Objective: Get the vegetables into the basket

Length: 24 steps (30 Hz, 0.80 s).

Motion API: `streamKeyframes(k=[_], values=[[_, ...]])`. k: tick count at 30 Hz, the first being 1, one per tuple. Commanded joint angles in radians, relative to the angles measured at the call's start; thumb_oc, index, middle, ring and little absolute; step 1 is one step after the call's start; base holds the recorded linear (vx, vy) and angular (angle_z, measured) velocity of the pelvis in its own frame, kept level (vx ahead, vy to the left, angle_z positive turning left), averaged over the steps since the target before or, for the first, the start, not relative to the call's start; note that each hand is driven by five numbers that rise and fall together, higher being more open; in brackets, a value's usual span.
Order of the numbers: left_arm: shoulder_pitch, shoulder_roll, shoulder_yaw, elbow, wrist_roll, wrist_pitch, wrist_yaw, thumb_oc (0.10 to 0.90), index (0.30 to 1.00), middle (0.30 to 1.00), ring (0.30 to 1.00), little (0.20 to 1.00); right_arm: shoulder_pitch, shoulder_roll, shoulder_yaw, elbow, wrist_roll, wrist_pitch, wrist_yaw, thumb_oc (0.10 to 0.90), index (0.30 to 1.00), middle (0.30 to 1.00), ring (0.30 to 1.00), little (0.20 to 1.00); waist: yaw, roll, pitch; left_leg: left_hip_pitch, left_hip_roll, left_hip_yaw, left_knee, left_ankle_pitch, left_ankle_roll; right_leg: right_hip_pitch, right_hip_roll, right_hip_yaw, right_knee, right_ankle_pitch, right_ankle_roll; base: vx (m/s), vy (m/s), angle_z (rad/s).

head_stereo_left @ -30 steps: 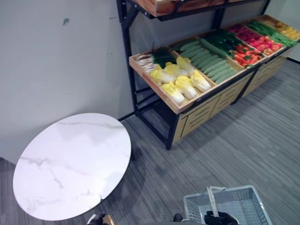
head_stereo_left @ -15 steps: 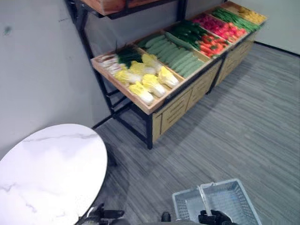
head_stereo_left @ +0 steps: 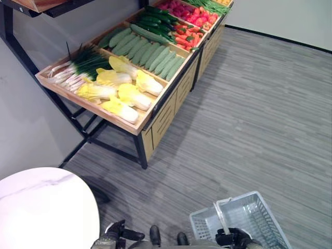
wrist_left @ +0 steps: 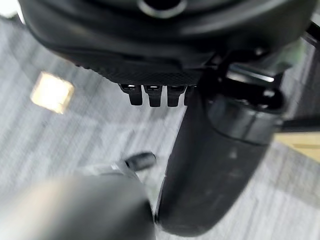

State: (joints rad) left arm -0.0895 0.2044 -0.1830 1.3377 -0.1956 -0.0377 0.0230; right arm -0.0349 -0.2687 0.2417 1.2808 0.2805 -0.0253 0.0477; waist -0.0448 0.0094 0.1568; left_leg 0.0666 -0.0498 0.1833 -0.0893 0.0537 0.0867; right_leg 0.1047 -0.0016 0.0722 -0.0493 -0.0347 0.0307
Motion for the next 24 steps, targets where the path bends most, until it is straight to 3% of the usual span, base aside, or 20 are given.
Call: streamKeyframes(k=[1, 8, 10, 15, 16, 17, 18, 21, 23, 24], values=[[-0.001, 0.017, -0.02, 0.029, 0.049, -0.012, 0.009, 0.9, 1.0, 1.0, 1.0, 1.0, -0.06, 0.003, -0.011, -0.008, 0.0, -0.036, 0.021, 0.4, 0.3, 0.3, 0.3, 0.3, 0.017, -0.006, -0.032, 0.046, 0.01, -0.004, 0.02, -0.118, -0.043, -0.061, -0.036, 0.006, 0.0, 0.048, 0.076, 0.0, 0.095, -0.31], [-0.014, 0.021, -0.056, 0.017, 0.091, -0.013, 0.008, 0.9, 1.0, 1.0, 1.0, 1.0, -0.067, 0.008, -0.018, -0.006, 0.011, -0.036, 0.019, 0.4, 0.3, 0.3, 0.3, 0.3, -0.009, 0.005, -0.025, 0.056, -0.002, 0.064, 0.002, -0.13, -0.023, -0.111, -0.039, 0.068, 0.021, 0.092, 0.122, -0.04, 0.139, -0.31], [-0.033, 0.024, -0.076, 0.006, 0.101, -0.015, 0.012, 0.9, 1.0, 1.0, 1.0, 1.0, -0.077, 0.008, -0.016, -0.019, 0.016, -0.038, 0.015, 0.4, 0.3, 0.3, 0.3, 0.3, -0.028, 0.003, -0.012, 0.028, -0.002, 0.1, 0.002, -0.131, -0.023, -0.161, -0.042, 0.086, 0.029, 0.136, 0.146, -0.13, 0.122, -0.43], [-0.052, 0.028, -0.096, -0.005, 0.111, -0.014, 0.011, 0.9, 1.0, 1.0, 1.0, 1.0, -0.092, -0.004, 0.008, -0.028, -0.027, -0.036, 0.009, 0.4, 0.3, 0.3, 0.3, 0.3, -0.031, -0.001, -0.003, -0.008, 0.003, 0.139, 0.002, -0.132, -0.025, -0.217, -0.047, 0.072, 0.038, 0.163, 0.164, -0.09, 0.061, -0.36], [-0.057, 0.031, -0.102, -0.005, 0.118, -0.014, 0.012, 0.9, 1.0, 1.0, 1.0, 1.0, -0.096, -0.005, 0.017, -0.032, -0.043, -0.035, 0.003, 0.4, 0.3, 0.3, 0.3, 0.3, -0.028, 0.0, 0.008, -0.01, 0.009, 0.155, 0.002, -0.129, -0.025, -0.236, -0.053, 0.03, 0.061, 0.164, 0.162, -0.03, 0.025, -0.47], [-0.059, 0.039, -0.104, -0.006, 0.131, -0.008, 0.008, 0.9, 1.0, 1.0, 1.0, 1.0, -0.093, -0.002, 0.024, -0.047, -0.048, -0.035, 0.002, 0.4, 0.3, 0.3, 0.3, 0.3, -0.024, 0.01, 0.028, -0.001, 0.032, 0.174, 0.002, -0.135, -0.033, -0.231, -0.093, -0.152, 0.119, 0.099, 0.138, -0.02, 0.032, -0.65], [-0.058, 0.044, -0.099, -0.004, 0.138, -0.004, 0.011, 0.9, 1.0, 1.0, 1.0, 1.0, -0.09, 0.002, 0.032, -0.051, -0.05, -0.039, 0.003, 0.4, 0.3, 0.3, 0.3, 0.3, -0.013, 0.016, 0.034, 0.009, 0.046, 0.202, 0.002, -0.135, -0.036, -0.217, -0.125, -0.275, 0.164, 0.061, 0.12, 0.01, 0.012, -1.2], [-0.043, 0.055, -0.077, -0.001, 0.135, 0.004, 0.013, 0.9, 1.0, 1.0, 1.0, 1.0, -0.094, 0.007, 0.043, -0.05, -0.049, -0.043, 0.01, 0.4, 0.3, 0.3, 0.3, 0.3, -0.011, 0.008, 0.025, 0.03, 0.051, 0.243, 0.002, -0.142, -0.039, -0.175, -0.134, -0.309, 0.208, 0.019, 0.105, 0.05, -0.074, -0.88], [-0.034, 0.047, -0.068, 0.012, 0.137, 0.004, 0.009, 0.9, 1.0, 1.0, 1.0, 1.0, -0.092, 0.007, 0.037, -0.032, -0.045, -0.041, 0.012, 0.4, 0.3, 0.3, 0.3, 0.3, 0.0, 0.001, -0.006, 0.032, 0.043, 0.258, 0.002, -0.142, -0.045, -0.123, -0.118, -0.273, 0.089, 0.052, 0.117, 0.06, -0.182, -0.67], [-0.034, 0.047, -0.069, 0.013, 0.137, 0.004, 0.009, 0.9, 1.0, 1.0, 1.0, 1.0, -0.092, 0.007, 0.037, -0.032, -0.044, -0.042, 0.012, 0.4, 0.3, 0.3, 0.3, 0.3, 0.001, 0.001, -0.006, 0.032, 0.043, 0.258, 0.002, -0.142, -0.045, -0.123, -0.118, -0.273, 0.088, 0.053, 0.116, 0.04, -0.15, -0.27]])
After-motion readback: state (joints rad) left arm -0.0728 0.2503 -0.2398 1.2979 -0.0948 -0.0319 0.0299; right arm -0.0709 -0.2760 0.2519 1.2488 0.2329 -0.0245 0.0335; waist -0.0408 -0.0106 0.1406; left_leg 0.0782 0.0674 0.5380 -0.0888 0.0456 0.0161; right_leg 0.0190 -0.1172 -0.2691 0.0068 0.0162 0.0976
